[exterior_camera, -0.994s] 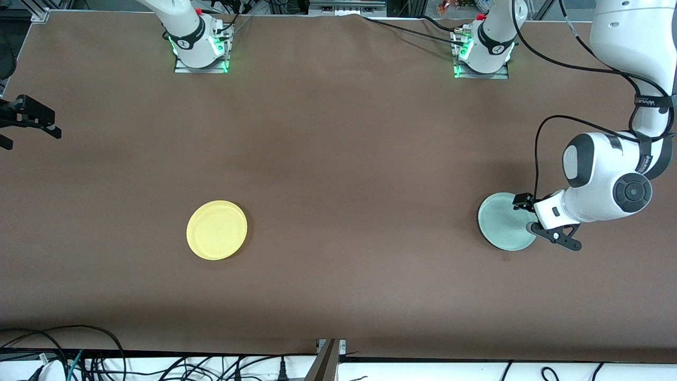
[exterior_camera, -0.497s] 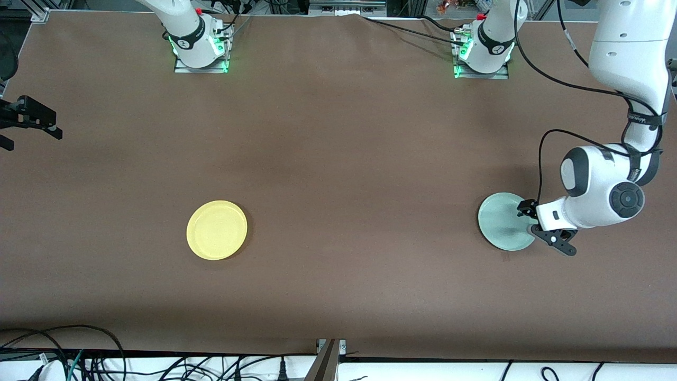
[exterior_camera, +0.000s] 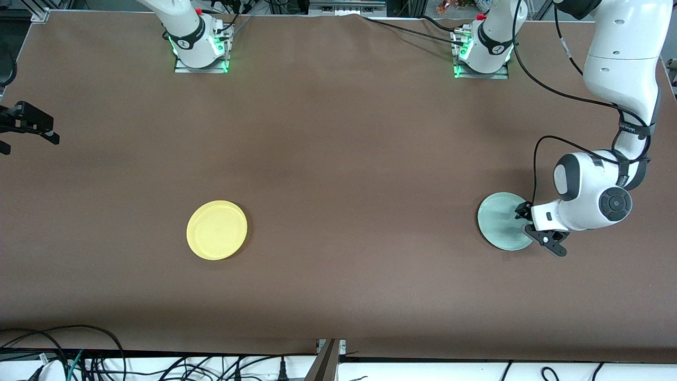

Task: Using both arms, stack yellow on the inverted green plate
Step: 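Grasp the green plate rim with the left gripper while the right gripper reaches out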

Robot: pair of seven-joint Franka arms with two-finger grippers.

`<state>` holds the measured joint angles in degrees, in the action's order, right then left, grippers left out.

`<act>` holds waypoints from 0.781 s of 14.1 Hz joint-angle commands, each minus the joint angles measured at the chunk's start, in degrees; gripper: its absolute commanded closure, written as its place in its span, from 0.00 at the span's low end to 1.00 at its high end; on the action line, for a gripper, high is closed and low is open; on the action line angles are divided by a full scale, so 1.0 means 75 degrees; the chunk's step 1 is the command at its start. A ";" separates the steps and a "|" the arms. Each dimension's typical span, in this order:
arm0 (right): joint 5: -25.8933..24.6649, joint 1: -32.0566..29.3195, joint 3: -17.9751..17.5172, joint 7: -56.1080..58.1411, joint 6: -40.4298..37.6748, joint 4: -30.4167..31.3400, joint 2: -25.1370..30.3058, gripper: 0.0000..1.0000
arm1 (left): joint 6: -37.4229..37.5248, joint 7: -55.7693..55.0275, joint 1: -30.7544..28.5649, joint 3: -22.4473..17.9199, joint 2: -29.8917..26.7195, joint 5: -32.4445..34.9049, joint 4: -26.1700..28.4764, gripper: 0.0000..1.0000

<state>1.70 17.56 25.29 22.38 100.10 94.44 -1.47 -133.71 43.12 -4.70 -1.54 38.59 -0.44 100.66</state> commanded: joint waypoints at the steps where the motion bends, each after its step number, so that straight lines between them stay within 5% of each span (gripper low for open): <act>1: 0.0008 0.0131 -0.0020 -0.0265 0.0037 0.0052 -0.0037 0.00 | -0.0137 0.0285 -0.0041 0.0030 0.0046 -0.0152 0.0009 0.63; 3: 0.0019 0.0142 -0.0032 -0.0276 0.0002 0.0064 -0.0120 0.00 | -0.0114 0.0541 -0.0018 0.0030 -0.0001 -0.0152 -0.0003 1.00; 11: 0.0043 0.0388 -0.0032 -0.0929 0.0177 0.0403 -0.0143 0.00 | 0.1093 0.1047 0.0730 -0.0005 -0.1078 0.0384 -0.0108 1.00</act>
<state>1.71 18.84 25.01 19.35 100.17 95.26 -3.27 -127.98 50.51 -3.10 -1.02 33.63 0.13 99.35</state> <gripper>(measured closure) 0.000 0.974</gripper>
